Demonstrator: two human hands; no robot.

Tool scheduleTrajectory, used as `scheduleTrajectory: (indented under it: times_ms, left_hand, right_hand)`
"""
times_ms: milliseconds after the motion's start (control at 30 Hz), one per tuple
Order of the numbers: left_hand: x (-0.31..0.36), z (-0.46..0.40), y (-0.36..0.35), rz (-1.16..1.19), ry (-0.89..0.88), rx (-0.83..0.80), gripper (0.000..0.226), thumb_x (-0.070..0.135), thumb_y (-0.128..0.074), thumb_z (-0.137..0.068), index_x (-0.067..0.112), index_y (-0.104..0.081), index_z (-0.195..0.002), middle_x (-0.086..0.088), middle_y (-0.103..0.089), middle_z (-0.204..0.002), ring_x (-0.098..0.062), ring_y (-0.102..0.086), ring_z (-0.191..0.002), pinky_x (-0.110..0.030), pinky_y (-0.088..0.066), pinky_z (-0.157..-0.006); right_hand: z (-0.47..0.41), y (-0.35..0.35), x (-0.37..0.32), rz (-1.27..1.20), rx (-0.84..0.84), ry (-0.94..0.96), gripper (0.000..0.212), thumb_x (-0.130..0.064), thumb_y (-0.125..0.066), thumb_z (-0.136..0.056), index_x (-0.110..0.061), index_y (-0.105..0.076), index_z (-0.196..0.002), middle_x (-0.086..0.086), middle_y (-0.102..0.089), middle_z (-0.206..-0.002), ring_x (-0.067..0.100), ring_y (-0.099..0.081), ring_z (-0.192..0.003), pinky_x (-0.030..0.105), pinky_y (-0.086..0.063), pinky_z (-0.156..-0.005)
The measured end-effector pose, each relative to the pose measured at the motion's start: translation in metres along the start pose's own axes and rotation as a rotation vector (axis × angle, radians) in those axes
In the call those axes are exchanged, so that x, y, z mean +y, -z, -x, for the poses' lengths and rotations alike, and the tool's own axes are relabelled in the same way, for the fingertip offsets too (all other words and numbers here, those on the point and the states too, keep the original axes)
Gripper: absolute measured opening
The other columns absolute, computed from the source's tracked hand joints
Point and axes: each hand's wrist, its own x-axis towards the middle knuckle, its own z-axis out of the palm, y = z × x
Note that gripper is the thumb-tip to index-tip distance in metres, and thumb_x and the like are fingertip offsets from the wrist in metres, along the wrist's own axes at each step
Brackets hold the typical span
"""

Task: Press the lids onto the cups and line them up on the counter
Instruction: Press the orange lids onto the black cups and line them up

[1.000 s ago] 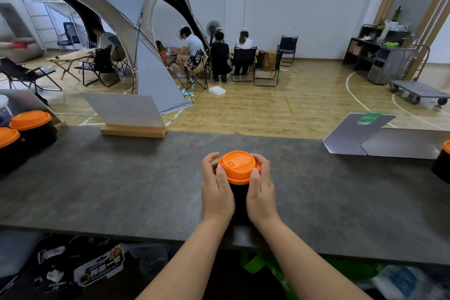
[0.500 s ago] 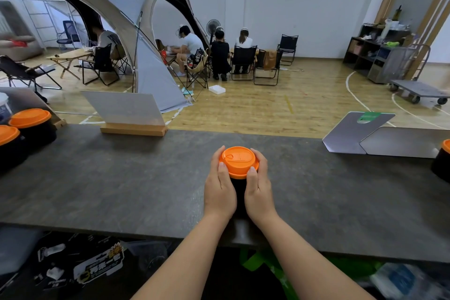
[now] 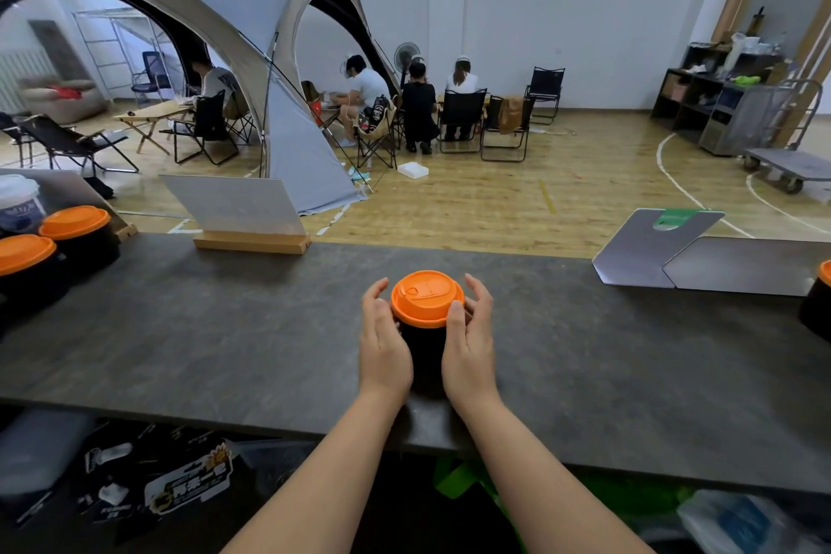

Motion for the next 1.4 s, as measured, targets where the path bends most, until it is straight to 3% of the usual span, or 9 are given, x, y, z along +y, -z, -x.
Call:
scheduleTrajectory:
  times_ms: [167,433,533,600,767,967,1167,1300,1400]
  left_hand:
    - [-0.001,-0.005,-0.003,-0.045,0.020,0.043,0.045,0.056,-0.026,-0.089,0.033,-0.065,-0.097,0.006,-0.070,-0.101,-0.015,-0.063,-0.102,-0.052,-0.049,-0.096]
    - [0.005,-0.002,-0.001,0.050,-0.011,0.032,0.045,0.053,-0.034,-0.088,0.022,-0.064,-0.100,0.001,-0.069,-0.099,-0.014,-0.063,-0.098,-0.044,-0.049,-0.093]
    - [-0.002,-0.005,0.000,0.106,0.045,0.039,0.055,0.058,-0.032,-0.086,0.020,-0.065,-0.108,-0.002,-0.068,-0.109,-0.018,-0.062,-0.106,-0.046,-0.047,-0.099]
    - [-0.008,-0.007,0.006,0.158,0.112,-0.022,0.054,0.061,-0.032,-0.085,0.028,-0.065,-0.113,0.001,-0.068,-0.115,-0.017,-0.061,-0.111,-0.049,-0.045,-0.102]
    - [0.004,-0.040,0.076,0.278,0.130,-0.134,0.034,0.035,-0.038,-0.104,0.030,-0.058,-0.131,0.008,-0.062,-0.129,-0.004,-0.055,-0.121,-0.035,-0.043,-0.109]
    - [-0.005,-0.138,0.225,0.342,0.028,0.067,0.029,0.025,-0.057,-0.099,0.030,-0.059,-0.127,0.003,-0.060,-0.131,-0.004,-0.058,-0.118,-0.017,-0.046,-0.094]
    - [-0.031,-0.224,0.306,0.307,0.074,0.226,0.024,0.024,-0.043,-0.105,0.017,-0.059,-0.122,-0.009,-0.064,-0.127,-0.020,-0.059,-0.119,-0.034,-0.046,-0.104]
    - [-0.048,-0.264,0.334,0.341,0.124,0.269,0.051,0.040,-0.034,-0.099,0.011,-0.057,-0.135,-0.010,-0.060,-0.135,-0.022,-0.054,-0.128,-0.047,-0.037,-0.114]
    - [-0.054,-0.280,0.346,0.330,0.142,0.269,0.060,0.045,-0.030,-0.094,0.015,-0.052,-0.141,-0.006,-0.055,-0.142,-0.018,-0.049,-0.133,-0.045,-0.033,-0.117]
  right_hand:
    - [0.000,0.006,-0.001,-0.096,0.067,-0.029,0.020,-0.037,-0.038,-0.103,-0.030,-0.052,-0.116,-0.013,-0.061,-0.107,-0.005,-0.057,-0.100,0.015,-0.041,-0.082]
    - [-0.004,0.007,-0.003,-0.164,0.035,-0.079,0.017,-0.025,-0.042,-0.103,-0.024,-0.053,-0.116,-0.013,-0.065,-0.101,-0.003,-0.062,-0.096,0.032,-0.049,-0.092]
    - [-0.004,0.001,0.002,-0.166,0.081,-0.041,0.024,-0.049,-0.051,-0.094,-0.032,-0.060,-0.108,-0.005,-0.068,-0.108,0.022,-0.064,-0.110,0.049,-0.048,-0.100]
    - [-0.001,-0.007,-0.001,-0.142,0.141,-0.040,0.042,-0.068,-0.054,-0.083,-0.036,-0.065,-0.109,-0.001,-0.069,-0.114,0.025,-0.063,-0.113,0.055,-0.046,-0.102]
    - [-0.004,-0.081,-0.051,-0.185,0.133,-0.001,0.022,-0.027,-0.048,-0.102,-0.026,-0.062,-0.118,-0.003,-0.067,-0.116,0.016,-0.061,-0.115,0.045,-0.045,-0.106]
    - [-0.012,-0.257,-0.073,-0.284,-0.133,-0.069,0.029,-0.027,-0.042,-0.103,-0.026,-0.053,-0.131,-0.002,-0.061,-0.128,0.015,-0.056,-0.122,0.042,-0.045,-0.106]
    - [-0.032,-0.388,-0.064,-0.301,-0.233,-0.137,0.031,-0.034,-0.049,-0.100,-0.025,-0.051,-0.130,-0.002,-0.059,-0.128,0.016,-0.055,-0.122,0.047,-0.045,-0.106]
    - [-0.050,-0.436,-0.072,-0.267,-0.216,-0.170,0.028,-0.030,-0.046,-0.102,-0.018,-0.050,-0.127,-0.006,-0.058,-0.113,0.013,-0.053,-0.113,0.017,-0.046,-0.085]
    - [-0.059,-0.462,-0.066,-0.223,-0.253,-0.223,0.038,-0.037,-0.040,-0.103,-0.019,-0.049,-0.136,0.000,-0.059,-0.126,0.017,-0.054,-0.121,0.038,-0.048,-0.101]
